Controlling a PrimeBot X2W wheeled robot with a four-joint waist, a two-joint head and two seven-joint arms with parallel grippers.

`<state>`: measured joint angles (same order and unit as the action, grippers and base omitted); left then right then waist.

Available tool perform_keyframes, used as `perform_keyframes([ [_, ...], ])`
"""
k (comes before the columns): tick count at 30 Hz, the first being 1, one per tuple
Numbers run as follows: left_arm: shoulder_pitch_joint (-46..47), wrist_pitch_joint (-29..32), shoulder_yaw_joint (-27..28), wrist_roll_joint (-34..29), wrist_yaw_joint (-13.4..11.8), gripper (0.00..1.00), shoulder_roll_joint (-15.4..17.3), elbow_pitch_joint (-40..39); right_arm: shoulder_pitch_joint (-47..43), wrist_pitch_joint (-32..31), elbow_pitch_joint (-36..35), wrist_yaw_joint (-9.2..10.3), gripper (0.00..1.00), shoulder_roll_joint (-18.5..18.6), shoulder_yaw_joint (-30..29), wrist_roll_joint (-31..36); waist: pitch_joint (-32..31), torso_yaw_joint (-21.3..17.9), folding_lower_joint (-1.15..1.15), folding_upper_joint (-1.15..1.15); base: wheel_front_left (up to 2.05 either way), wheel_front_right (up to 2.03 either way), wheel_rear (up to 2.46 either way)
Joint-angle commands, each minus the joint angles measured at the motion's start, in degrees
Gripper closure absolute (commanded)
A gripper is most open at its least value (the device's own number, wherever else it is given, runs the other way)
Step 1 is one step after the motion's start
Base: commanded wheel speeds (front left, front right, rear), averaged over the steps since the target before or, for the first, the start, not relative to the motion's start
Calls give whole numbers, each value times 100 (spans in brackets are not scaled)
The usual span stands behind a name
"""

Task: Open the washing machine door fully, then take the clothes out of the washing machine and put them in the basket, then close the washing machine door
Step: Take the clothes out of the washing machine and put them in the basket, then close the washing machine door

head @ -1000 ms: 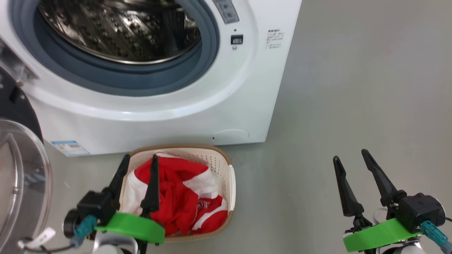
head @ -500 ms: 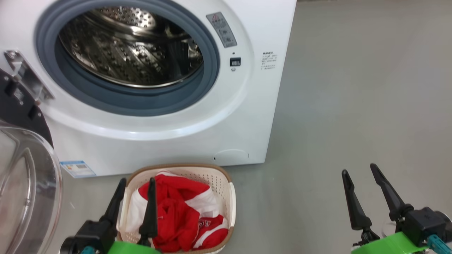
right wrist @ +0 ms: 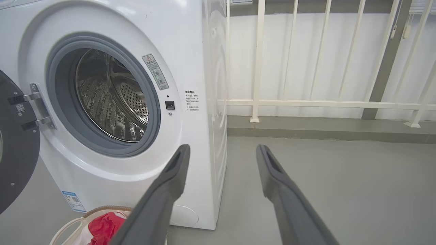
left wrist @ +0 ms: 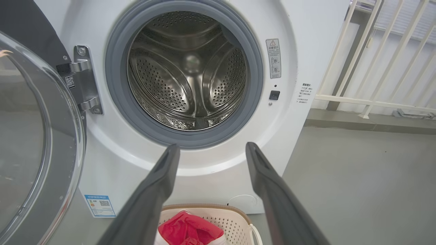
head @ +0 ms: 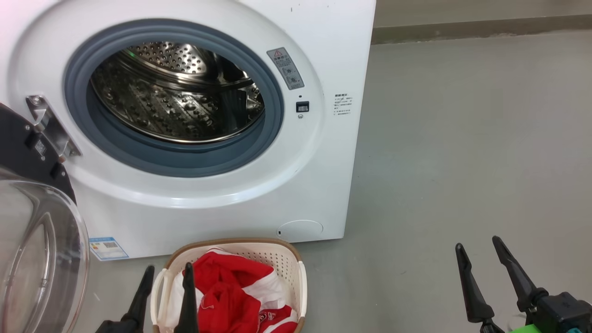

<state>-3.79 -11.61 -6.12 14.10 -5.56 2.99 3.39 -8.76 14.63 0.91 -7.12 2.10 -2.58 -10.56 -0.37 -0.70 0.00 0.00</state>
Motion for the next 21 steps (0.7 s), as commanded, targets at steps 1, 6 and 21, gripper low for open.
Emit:
perform_keyframes([
  [1,46,-20,186,-25,-25,0,91,-210,76,37,-166,-36,0,77,127,-41,-45,-13,0,0,0,0,0],
  [6,-5,-44,221,8,-19,0,156,-192,29,37,-184,-36,0,77,151,-71,-84,-37,0,0,0,0,0],
  [21,-6,-63,146,-35,-89,0,215,-141,-51,37,-207,-36,0,77,162,-46,-81,-16,0,0,-19,19,0],
])
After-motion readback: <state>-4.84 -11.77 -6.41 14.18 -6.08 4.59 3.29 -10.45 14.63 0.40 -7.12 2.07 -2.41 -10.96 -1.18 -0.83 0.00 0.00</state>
